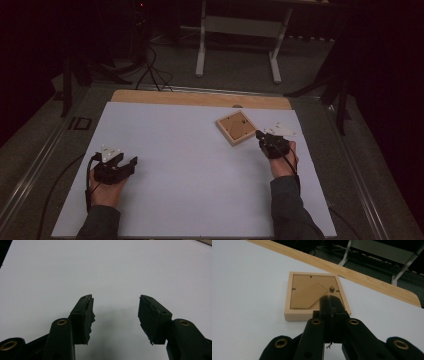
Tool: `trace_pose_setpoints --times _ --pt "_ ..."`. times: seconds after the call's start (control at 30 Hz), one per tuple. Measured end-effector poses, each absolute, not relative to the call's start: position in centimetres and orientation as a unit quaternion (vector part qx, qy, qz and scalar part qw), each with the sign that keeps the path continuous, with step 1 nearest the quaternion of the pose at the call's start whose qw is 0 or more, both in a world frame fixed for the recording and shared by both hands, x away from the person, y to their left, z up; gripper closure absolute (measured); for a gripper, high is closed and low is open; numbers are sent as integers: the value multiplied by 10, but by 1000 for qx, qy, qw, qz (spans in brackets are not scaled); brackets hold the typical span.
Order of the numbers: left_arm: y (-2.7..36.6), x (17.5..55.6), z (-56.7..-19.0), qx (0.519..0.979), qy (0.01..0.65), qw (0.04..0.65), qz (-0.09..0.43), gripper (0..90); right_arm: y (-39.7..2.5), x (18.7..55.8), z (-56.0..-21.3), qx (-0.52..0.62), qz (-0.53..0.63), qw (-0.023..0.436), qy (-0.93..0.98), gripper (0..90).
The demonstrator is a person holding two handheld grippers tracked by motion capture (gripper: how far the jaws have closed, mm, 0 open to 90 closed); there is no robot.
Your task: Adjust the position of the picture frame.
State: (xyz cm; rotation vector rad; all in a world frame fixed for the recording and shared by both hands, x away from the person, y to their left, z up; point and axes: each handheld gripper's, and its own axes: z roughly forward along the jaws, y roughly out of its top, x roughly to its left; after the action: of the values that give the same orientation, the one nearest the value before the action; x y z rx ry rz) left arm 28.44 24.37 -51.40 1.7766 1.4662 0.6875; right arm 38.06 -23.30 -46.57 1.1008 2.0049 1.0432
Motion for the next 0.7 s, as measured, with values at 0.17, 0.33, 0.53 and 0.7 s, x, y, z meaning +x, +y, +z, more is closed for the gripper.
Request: trace_pose_setpoints --times 0.17,0.33,0.53,0.7 --pt "244 284 -514 688 569 363 267 455 -223 393 -473 417 387 301 765 898" --pt "244 284 -513 688 569 363 267 456 -216 404 -483 424 380 287 770 898" --pt "245 284 -513 687 569 365 268 456 -213 419 -495 440 373 268 771 898" --pt "245 284 -512 686 569 366 268 456 -211 425 -500 448 371 259 771 898"
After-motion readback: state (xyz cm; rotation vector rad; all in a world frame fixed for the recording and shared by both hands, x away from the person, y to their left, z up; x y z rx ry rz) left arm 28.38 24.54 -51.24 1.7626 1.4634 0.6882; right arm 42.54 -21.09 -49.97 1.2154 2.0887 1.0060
